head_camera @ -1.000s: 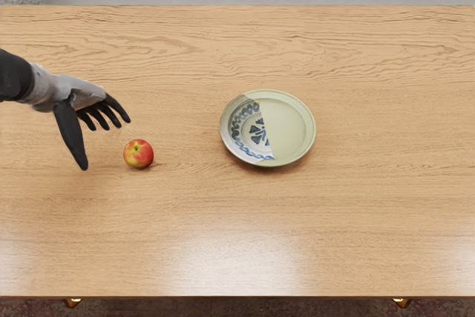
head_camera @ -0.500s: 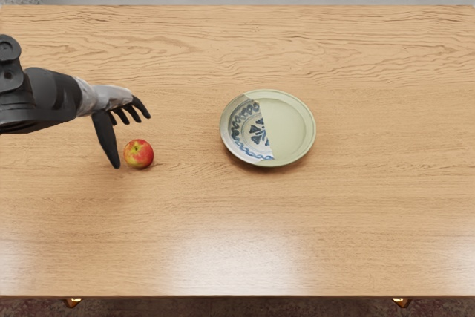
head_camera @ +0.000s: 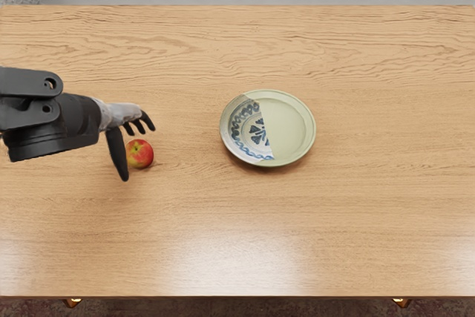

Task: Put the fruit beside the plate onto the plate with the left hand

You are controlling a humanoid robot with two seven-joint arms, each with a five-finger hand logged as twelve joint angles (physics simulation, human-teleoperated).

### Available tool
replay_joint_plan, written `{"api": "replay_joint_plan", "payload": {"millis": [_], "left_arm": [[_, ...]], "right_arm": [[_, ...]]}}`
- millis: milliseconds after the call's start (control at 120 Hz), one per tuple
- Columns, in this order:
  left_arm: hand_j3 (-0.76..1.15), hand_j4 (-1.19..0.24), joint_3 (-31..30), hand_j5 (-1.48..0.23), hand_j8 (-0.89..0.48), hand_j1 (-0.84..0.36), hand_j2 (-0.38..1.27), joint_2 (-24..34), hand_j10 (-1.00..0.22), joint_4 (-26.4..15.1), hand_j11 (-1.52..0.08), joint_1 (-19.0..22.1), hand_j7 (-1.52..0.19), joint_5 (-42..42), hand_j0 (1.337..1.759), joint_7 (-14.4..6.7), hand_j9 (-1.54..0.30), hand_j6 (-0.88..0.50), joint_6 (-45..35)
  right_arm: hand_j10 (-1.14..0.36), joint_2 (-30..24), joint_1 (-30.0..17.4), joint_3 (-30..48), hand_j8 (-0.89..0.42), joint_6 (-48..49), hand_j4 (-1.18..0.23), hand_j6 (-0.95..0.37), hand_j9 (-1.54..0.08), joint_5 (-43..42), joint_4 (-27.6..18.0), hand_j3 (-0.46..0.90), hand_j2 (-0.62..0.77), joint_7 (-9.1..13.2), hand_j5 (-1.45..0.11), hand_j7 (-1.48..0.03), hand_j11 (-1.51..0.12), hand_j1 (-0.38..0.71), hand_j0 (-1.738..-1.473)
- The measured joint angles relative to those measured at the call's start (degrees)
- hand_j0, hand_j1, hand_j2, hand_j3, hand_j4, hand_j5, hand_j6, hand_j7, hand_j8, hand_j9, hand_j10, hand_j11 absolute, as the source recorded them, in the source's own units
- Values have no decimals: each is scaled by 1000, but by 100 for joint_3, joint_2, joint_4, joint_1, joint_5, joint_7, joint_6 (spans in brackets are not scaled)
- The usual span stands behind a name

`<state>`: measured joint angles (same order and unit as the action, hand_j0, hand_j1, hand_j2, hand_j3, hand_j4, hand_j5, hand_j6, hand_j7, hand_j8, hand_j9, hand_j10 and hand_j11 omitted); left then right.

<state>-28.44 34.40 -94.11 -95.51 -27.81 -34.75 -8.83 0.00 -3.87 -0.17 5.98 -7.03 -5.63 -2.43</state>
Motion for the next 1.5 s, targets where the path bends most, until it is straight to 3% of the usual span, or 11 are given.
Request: {"api": "replay_joint_plan", "payload": {"millis": [208,525,942,1500], "left_arm": [[0,-249,-147,-323,-250,52,51,-241,-249,246,-322,112,-322,40,1658,-21,-322,-250,-532],[0,-247,-141,-320,-248,55,50,-543,-247,509,-320,340,-320,19,1658,-25,-320,-248,-712],[0,-248,-121,-321,-248,58,52,-1034,-248,1182,-321,628,-321,-212,1658,-25,-321,-248,-802],[0,-278,-121,-359,-266,19,57,-1085,-278,901,-360,726,-335,-251,1658,-24,-340,-261,-793]], "right_arm": [[-37,0,0,0,-37,0,-37,-37,-47,0,0,0,-7,0,-47,-47,-47,-305,-1658],[-37,0,0,0,-37,0,-37,-37,-47,0,0,0,-7,0,-47,-47,-47,-305,-1658],[-37,0,0,0,-37,0,-37,-37,-47,0,0,0,-7,-1,-47,-47,-47,-305,-1658],[-37,0,0,0,-37,-1,-37,-37,-47,0,0,0,-7,0,-47,-47,-47,-305,-1658]]}}
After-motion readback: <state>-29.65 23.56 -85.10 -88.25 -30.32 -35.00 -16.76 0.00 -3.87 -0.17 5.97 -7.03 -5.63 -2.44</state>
